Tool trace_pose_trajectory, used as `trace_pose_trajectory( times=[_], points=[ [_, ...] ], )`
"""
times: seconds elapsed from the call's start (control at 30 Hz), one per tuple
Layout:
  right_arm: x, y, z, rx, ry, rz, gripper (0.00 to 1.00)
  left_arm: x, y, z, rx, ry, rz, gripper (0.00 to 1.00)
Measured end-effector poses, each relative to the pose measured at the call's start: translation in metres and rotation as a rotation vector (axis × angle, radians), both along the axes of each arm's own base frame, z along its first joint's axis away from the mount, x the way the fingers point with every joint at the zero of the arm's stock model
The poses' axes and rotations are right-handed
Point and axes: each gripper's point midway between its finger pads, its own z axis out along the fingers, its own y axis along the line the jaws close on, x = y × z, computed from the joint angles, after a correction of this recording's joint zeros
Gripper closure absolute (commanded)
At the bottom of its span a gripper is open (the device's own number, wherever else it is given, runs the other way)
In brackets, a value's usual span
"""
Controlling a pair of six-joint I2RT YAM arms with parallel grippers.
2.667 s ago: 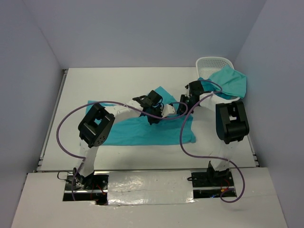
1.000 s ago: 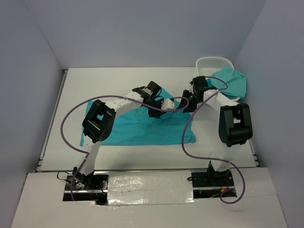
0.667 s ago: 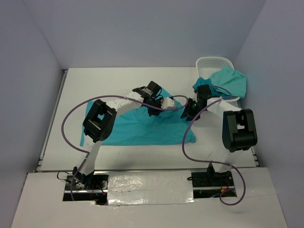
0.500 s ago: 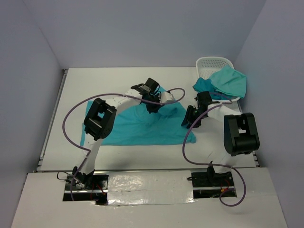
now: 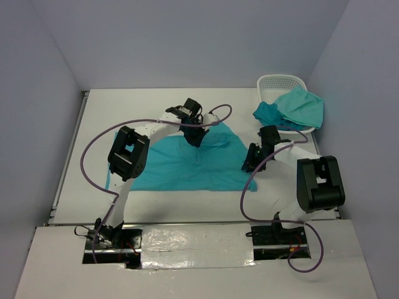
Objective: Fold and stack the t-shirts
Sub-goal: Fold the flattened tshirt in 1/3 of the way
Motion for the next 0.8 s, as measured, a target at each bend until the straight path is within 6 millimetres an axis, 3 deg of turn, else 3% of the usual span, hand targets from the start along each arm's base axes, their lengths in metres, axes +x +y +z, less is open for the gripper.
trace_pose_trajectory(
  times=[0.13,0.2,0.33,0.37,0.43,0.47,0.5,0.53,0.57,0.63,0.67,0.7,0.8],
  points=[
    [0.0,-0.005,-0.001,-0.031,-0.003,0.002,0.66,-0.004,0.001,0.0,0.001,0.027,0.017,1.0],
    [0.0,-0.007,-0.001,-0.041,-0.003,0.007,0.71,-0.003,0.001,0.0,0.009,0.034,0.025,1.0],
    [-0.003,-0.011,-0.003,-0.067,0.004,0.014,0.92,-0.004,0.007,-0.004,0.024,0.068,0.076,1.0],
    [-0.005,-0.012,-0.002,-0.074,0.006,0.015,0.91,-0.004,0.009,-0.005,0.025,0.079,0.088,1.0],
    [-0.007,-0.014,0.0,-0.082,0.005,0.013,0.63,-0.004,0.013,-0.005,0.018,0.102,0.106,0.81],
    [-0.008,-0.014,0.001,-0.082,-0.001,0.018,0.57,-0.005,0.013,-0.004,0.01,0.111,0.103,0.72],
    [-0.008,-0.014,0.004,-0.083,-0.01,0.026,0.54,-0.006,0.013,-0.002,0.002,0.118,0.101,0.5],
    [-0.008,-0.014,0.007,-0.081,-0.02,0.036,0.48,-0.006,0.013,0.0,-0.008,0.124,0.097,0.41],
    [-0.008,-0.013,0.009,-0.08,-0.028,0.045,0.45,-0.006,0.011,0.003,-0.023,0.133,0.097,0.26],
    [-0.007,-0.014,0.015,-0.085,-0.032,0.054,0.37,-0.004,0.009,0.01,-0.041,0.127,0.081,0.23],
    [-0.005,-0.015,0.02,-0.092,-0.039,0.055,0.33,-0.002,0.008,0.014,-0.046,0.117,0.075,0.01],
    [-0.002,-0.016,0.027,-0.1,-0.049,0.052,0.28,0.002,0.009,0.022,-0.051,0.092,0.066,0.01],
    [0.007,-0.021,0.052,-0.123,-0.11,0.025,0.24,0.011,0.019,0.058,-0.078,0.034,0.08,0.01]
  ],
)
